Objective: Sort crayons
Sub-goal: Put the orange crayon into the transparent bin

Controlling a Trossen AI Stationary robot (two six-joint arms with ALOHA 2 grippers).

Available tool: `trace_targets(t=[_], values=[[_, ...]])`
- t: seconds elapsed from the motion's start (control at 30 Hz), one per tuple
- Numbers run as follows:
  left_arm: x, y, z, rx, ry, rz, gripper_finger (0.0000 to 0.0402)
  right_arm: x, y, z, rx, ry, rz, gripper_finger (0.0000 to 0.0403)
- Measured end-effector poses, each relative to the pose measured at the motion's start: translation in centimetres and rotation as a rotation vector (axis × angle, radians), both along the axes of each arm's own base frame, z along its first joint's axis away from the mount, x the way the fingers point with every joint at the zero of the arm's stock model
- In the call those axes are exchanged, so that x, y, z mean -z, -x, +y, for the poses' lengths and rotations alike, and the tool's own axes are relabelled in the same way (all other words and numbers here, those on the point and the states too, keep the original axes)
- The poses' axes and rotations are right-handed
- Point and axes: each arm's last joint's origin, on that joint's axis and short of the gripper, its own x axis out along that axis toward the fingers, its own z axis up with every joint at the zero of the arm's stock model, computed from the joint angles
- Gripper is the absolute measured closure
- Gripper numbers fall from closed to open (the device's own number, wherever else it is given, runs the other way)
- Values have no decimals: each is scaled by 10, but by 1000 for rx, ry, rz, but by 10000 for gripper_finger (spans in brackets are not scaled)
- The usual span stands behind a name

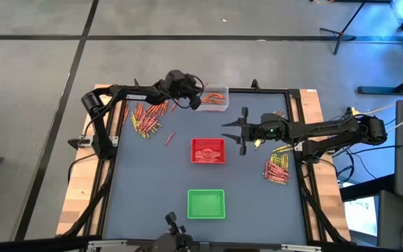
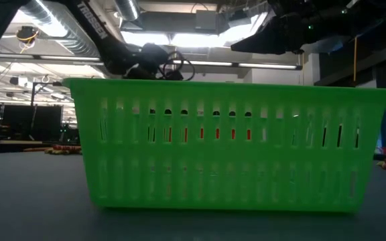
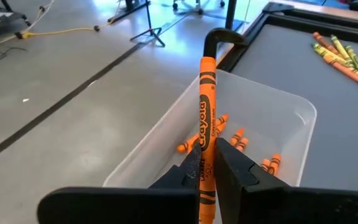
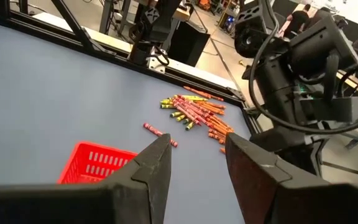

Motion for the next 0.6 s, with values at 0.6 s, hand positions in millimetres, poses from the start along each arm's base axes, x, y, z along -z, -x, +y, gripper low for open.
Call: trace_targets(t=[0.6], values=[[-42, 17, -15, 17, -27, 35, 302, 1, 0, 0, 0, 0, 12, 252]])
